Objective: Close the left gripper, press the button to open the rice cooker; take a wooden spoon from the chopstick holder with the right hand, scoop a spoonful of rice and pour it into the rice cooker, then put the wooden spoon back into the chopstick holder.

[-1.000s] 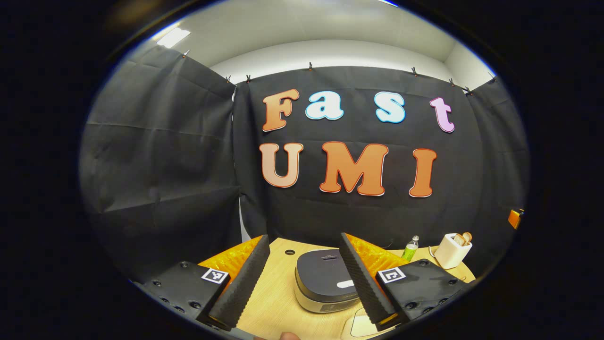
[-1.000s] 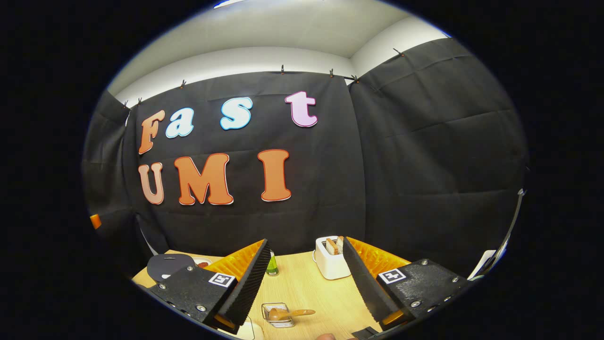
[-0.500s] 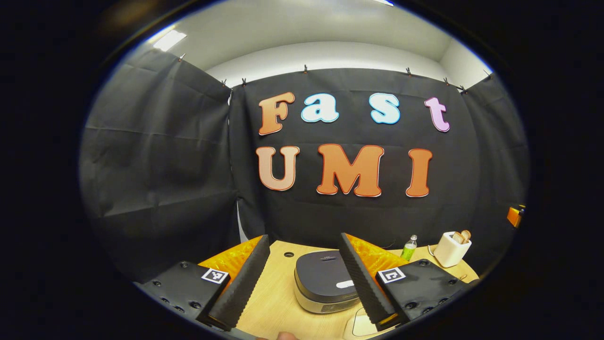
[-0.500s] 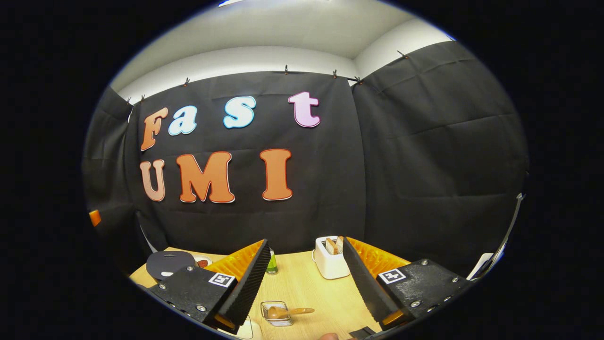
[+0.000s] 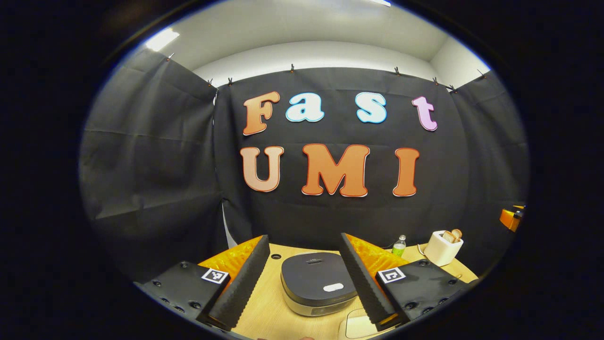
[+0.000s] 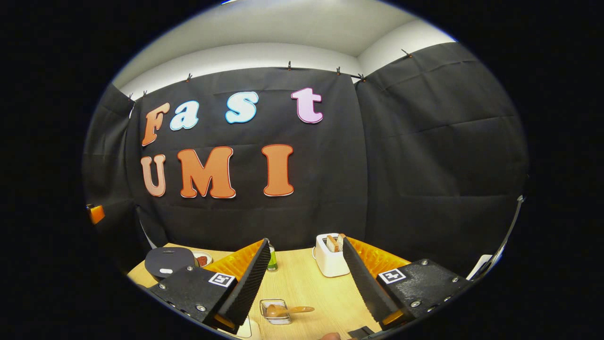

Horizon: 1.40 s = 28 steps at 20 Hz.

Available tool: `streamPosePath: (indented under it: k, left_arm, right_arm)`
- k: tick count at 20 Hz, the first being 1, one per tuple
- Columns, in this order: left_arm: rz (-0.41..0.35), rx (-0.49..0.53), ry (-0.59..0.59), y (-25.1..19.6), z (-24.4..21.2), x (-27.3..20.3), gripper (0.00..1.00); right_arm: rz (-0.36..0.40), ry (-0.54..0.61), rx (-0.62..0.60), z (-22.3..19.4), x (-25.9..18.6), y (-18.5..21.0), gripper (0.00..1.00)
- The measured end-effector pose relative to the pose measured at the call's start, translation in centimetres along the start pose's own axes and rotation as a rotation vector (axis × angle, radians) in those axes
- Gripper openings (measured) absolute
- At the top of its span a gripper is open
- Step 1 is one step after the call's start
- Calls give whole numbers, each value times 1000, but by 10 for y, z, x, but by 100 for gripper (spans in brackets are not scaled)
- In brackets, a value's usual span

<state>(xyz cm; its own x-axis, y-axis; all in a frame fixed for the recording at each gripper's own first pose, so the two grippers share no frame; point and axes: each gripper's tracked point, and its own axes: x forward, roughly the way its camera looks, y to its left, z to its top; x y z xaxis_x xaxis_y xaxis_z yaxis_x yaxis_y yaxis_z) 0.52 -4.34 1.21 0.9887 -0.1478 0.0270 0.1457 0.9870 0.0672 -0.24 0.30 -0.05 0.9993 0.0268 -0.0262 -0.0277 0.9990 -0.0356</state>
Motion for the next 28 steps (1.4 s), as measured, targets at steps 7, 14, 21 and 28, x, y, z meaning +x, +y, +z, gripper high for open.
streamPosePath:
  k: [7, 14, 21, 28]
  left_arm:
    - [0, -10, 28, -2, -6, 10, 29]
    - [-22, -9, 38, 2, -11, 17, 7]
    - [-108, -20, 146, -20, -47, 35, 4]
    - [-196, -4, 258, -50, -89, 62, 3]
  right_arm:
    - [-3, 12, -1, -4, 6, 2, 95]
    - [-9, 18, -11, -9, 9, 4, 95]
    - [-13, 43, -10, -20, 11, 7, 100]
    - [-49, 75, -8, -32, 14, -1, 95]
